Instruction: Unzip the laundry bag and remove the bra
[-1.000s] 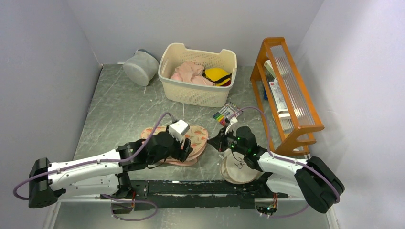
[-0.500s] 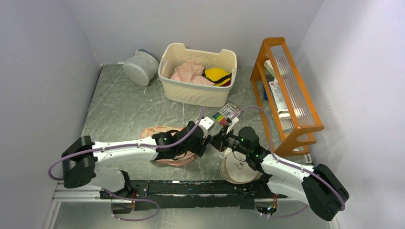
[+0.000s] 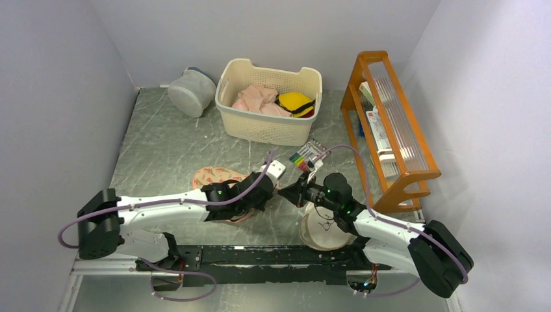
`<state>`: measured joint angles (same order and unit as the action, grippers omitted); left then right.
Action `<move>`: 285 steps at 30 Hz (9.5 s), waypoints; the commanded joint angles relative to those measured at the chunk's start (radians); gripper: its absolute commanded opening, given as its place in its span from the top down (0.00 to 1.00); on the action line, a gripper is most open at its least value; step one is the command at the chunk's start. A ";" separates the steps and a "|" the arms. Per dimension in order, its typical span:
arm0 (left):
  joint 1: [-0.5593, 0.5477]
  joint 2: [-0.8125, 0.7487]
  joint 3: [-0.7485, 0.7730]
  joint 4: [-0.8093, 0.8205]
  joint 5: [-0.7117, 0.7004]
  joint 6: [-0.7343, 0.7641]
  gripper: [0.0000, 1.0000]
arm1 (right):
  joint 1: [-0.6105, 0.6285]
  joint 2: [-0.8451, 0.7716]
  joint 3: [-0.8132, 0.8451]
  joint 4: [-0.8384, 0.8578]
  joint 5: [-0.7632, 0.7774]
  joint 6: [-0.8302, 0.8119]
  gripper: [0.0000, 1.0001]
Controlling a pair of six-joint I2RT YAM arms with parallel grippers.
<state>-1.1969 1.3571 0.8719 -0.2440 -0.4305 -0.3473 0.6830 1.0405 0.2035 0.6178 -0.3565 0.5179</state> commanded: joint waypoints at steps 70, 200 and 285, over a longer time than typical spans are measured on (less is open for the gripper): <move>0.638 -0.621 -0.057 0.239 -0.175 0.344 0.02 | 0.702 0.460 0.628 -0.694 0.891 -0.465 0.18; 0.640 -0.712 -0.097 0.222 -0.193 0.338 0.02 | 0.818 0.812 1.023 -0.871 0.949 -0.118 0.37; 0.653 -0.652 -0.069 0.192 -0.114 0.327 0.02 | 0.098 0.506 1.311 -0.262 0.830 -0.535 1.00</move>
<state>-0.5568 0.7212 0.7750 -0.0551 -0.5743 -0.0151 0.8444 1.4586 1.4399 0.3939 0.5724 -0.0322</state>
